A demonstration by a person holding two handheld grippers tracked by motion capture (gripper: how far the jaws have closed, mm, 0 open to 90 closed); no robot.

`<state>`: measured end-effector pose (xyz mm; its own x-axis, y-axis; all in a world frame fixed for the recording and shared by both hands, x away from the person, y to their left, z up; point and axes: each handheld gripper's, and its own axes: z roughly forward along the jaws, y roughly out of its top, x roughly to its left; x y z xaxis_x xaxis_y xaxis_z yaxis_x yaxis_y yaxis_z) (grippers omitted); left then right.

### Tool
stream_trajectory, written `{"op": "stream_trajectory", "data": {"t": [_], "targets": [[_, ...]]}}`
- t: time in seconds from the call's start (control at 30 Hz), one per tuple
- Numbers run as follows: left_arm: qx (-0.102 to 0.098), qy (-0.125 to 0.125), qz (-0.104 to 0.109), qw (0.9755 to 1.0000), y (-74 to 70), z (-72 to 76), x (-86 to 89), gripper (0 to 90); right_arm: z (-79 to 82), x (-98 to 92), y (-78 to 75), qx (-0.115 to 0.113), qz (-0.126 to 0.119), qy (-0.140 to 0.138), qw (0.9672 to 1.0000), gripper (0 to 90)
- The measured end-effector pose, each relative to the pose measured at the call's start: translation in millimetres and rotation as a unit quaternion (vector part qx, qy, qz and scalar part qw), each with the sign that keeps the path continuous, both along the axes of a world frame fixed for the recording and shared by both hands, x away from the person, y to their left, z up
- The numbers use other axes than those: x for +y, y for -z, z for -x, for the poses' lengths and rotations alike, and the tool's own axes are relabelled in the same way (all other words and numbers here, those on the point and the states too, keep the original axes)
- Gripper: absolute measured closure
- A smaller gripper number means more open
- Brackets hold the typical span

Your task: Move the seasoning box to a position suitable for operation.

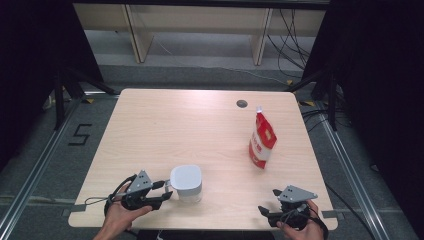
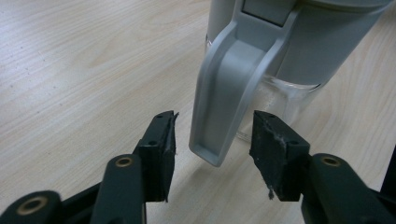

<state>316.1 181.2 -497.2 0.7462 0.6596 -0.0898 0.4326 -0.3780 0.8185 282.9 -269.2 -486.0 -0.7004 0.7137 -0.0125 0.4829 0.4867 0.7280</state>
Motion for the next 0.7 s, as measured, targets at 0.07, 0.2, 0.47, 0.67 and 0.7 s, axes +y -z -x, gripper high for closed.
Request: {"op": "stream_trajectory", "data": {"t": [0.07, 0.2, 0.47, 0.67, 0.7], "targets": [[-0.002, -0.002, 0.000, 1.0000, -0.1, -0.9, -0.2, 56.3, 0.6, 0.2, 0.1, -0.004, 0.002, 0.005, 1.0000, 24.4], [-0.001, 0.001, 0.008, 1.0000, 1.8, -1.6, -1.3, 61.9, 1.1, 1.4, 0.3, 0.001, 0.000, 0.002, 1.0000, 24.7], [-0.020, 0.004, -0.020, 0.9996, 0.4, 1.3, -4.9, 68.5, 0.3, 2.3, 1.1, -0.002, 0.002, -0.009, 1.0000, 25.0], [-0.027, 0.016, -0.042, 0.9986, -1.9, 5.0, -17.1, 68.8, 0.0, 2.2, 0.4, -0.006, 0.002, -0.008, 0.9999, 25.1], [-0.025, 0.012, -0.027, 0.9993, -0.9, 5.7, -20.1, 68.9, 0.2, 2.2, 0.3, -0.006, 0.002, -0.008, 0.9999, 25.2]]}}
